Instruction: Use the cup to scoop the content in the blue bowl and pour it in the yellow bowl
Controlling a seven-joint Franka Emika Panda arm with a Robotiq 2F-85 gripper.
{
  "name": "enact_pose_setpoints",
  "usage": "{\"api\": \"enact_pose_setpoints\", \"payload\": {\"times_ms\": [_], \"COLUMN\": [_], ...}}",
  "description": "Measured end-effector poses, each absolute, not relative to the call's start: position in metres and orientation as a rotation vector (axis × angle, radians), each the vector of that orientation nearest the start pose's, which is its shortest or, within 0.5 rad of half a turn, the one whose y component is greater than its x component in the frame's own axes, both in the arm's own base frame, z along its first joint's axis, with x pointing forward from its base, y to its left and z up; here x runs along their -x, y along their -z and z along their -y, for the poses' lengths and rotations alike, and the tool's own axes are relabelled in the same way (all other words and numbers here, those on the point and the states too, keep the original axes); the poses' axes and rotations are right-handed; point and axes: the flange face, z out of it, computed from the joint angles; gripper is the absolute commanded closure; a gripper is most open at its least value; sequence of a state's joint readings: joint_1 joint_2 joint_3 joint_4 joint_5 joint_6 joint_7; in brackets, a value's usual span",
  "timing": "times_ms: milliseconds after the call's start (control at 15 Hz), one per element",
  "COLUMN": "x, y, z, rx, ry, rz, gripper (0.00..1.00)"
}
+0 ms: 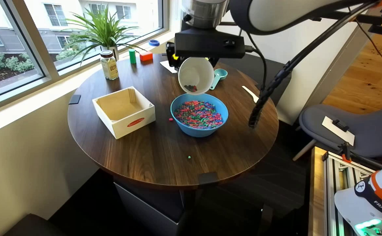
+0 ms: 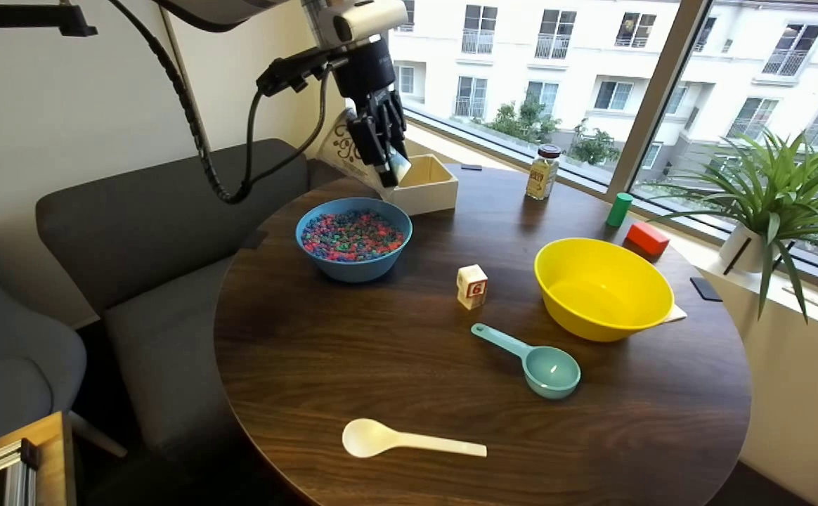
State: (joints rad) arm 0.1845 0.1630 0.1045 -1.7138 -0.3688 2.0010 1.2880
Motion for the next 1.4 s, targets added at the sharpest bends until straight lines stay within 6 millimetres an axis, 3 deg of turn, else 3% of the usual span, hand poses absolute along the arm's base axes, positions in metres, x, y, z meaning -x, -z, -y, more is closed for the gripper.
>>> {"api": "enact_pose_setpoints", "payload": {"times_ms": [133, 400, 467, 667, 1400], "x": [-0.605, -0.603, -0.603, -0.604, -0.63], "y": [-0.509, -0.508, -0.508, -0.51, -0.546], "z": [-0.143, -0.142, -0.142, -0.137, -0.028], "rx": [2.92, 2.919, 2.919, 2.911, 2.771], "ry": [0.503, 0.491, 0.49, 0.499, 0.838], "rz": [-1.378, -1.382, -1.382, -1.4, -1.773], "gripper": [0.37, 0.37, 0.62, 0.62, 0.62]}}
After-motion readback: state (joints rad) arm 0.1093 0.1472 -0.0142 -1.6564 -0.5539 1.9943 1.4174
